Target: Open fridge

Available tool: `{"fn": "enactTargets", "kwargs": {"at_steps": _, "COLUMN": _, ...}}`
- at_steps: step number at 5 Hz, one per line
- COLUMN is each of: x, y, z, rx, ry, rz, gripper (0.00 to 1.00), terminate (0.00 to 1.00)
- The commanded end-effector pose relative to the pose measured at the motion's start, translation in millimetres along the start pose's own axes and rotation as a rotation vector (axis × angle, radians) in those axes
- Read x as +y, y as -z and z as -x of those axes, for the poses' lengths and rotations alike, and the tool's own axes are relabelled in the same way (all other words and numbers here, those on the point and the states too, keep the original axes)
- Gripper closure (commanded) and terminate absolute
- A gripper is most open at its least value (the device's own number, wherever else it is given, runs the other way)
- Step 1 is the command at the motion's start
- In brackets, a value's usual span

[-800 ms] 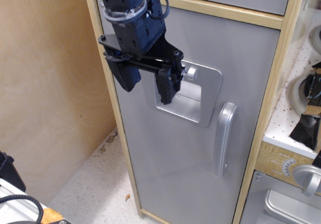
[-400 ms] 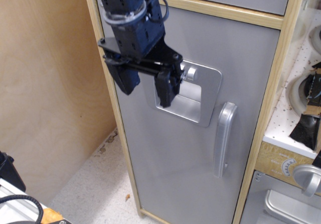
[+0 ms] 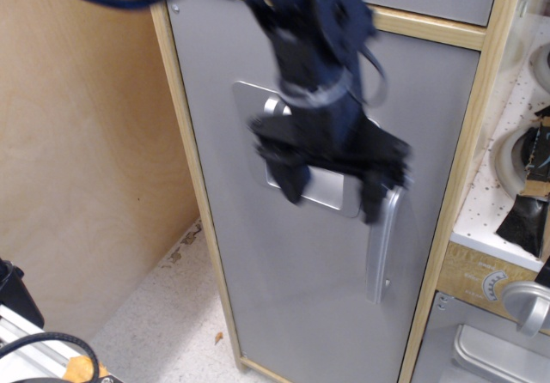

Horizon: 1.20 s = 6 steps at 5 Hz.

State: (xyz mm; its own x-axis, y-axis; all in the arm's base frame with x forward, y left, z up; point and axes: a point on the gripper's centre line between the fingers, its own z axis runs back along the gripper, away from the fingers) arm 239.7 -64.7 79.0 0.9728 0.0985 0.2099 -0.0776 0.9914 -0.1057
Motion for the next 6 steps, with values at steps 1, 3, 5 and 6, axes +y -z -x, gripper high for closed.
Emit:
{"fn": "enactTargets", "kwargs": {"at_steps": 1, "x": -15, "y": 29, "z": -30, "rx": -0.114, "ry": 0.040, "rz": -0.021, "gripper": 0.00, "terminate": 0.00}}
{"fn": "enactTargets", "kwargs": {"at_steps": 3, "x": 5, "y": 38, "z": -62, "rx": -0.116, "ry": 0.114, "rz": -0.046, "gripper": 0.00, "terminate": 0.00}}
{"fn": "enactTargets", "kwargs": {"at_steps": 5, "x": -3, "y": 61, "z": -77, "rx": -0.137, "ry": 0.085, "rz": 0.002, "gripper": 0.00, "terminate": 0.00}}
{"fn": "enactTargets", "kwargs": {"at_steps": 6, "x": -4, "y": 69, "z": -75, "rx": -0.151, "ry": 0.062, "rz": 0.011, "gripper": 0.00, "terminate": 0.00}}
